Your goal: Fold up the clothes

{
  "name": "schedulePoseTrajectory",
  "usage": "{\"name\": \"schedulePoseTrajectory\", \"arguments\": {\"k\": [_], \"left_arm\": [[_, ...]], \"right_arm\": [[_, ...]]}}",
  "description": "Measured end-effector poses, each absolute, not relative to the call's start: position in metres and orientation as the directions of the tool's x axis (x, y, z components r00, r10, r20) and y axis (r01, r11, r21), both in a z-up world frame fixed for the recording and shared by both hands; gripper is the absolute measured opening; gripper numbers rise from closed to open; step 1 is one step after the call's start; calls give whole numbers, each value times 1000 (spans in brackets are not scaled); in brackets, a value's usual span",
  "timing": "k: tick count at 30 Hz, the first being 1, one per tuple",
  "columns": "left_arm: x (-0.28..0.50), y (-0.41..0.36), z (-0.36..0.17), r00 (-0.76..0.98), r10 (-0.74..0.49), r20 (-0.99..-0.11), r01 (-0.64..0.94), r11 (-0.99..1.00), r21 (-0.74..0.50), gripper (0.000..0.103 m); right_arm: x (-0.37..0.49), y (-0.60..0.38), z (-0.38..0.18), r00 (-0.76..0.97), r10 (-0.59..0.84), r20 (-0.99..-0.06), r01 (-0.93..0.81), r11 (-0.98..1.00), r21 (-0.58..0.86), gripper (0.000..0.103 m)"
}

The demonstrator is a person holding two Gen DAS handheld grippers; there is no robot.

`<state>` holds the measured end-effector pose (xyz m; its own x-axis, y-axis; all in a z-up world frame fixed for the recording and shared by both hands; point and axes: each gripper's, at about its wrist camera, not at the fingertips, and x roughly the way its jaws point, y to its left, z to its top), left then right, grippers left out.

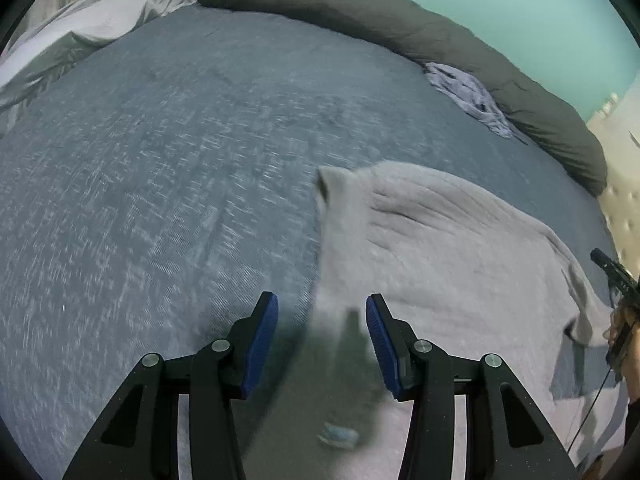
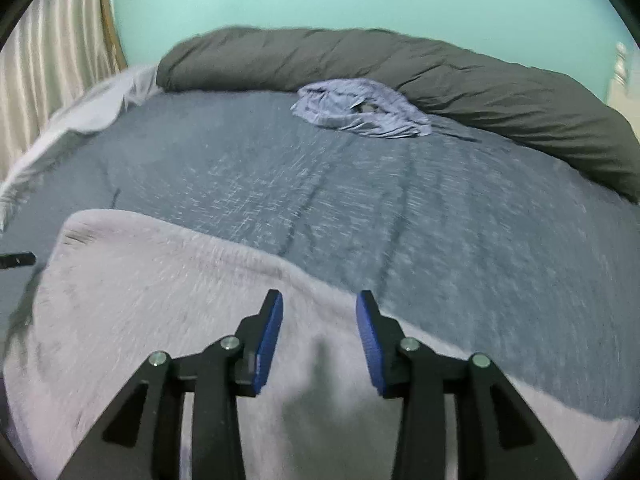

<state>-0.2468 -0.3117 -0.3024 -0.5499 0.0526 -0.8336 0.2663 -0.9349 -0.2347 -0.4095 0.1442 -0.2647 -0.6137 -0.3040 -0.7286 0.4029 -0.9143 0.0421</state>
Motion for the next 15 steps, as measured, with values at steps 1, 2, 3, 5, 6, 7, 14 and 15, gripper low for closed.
{"name": "schedulePoseTrajectory", "arguments": {"k": [1, 2, 3, 5, 6, 7, 14, 15], "left_arm": [[-242, -303, -301, -557, 58, -829, 255, -937, -237, 50], [-236, -294, -299, -563, 64, -824, 243, -940, -240, 50], [-231, -285, -298, -567, 72, -821, 232, -942, -242, 50], [-223, -264, -297, -574, 90, -814, 203, -947, -248, 50], [-220, -251, -296, -579, 98, -810, 188, -950, -249, 50], [-217, -238, -296, -584, 106, -805, 172, -953, -250, 50], [-206, -163, -302, -597, 182, -781, 115, -944, -308, 53], [-205, -153, -304, -598, 187, -779, 111, -944, -312, 53]], "right_arm": [[-397, 158, -263, -619, -310, -722, 383, -921, 67, 44], [-390, 172, -264, -618, -314, -721, 360, -928, 95, 46], [-384, 185, -264, -622, -308, -720, 335, -936, 111, 46], [-366, 213, -266, -626, -291, -724, 282, -950, 138, 46], [-357, 226, -267, -627, -280, -727, 258, -955, 146, 46], [-351, 241, -269, -625, -270, -732, 228, -961, 159, 47], [-308, 362, -276, -638, -149, -756, -27, -976, 215, 54], [-303, 380, -275, -640, -124, -758, -69, -974, 217, 54]]}}
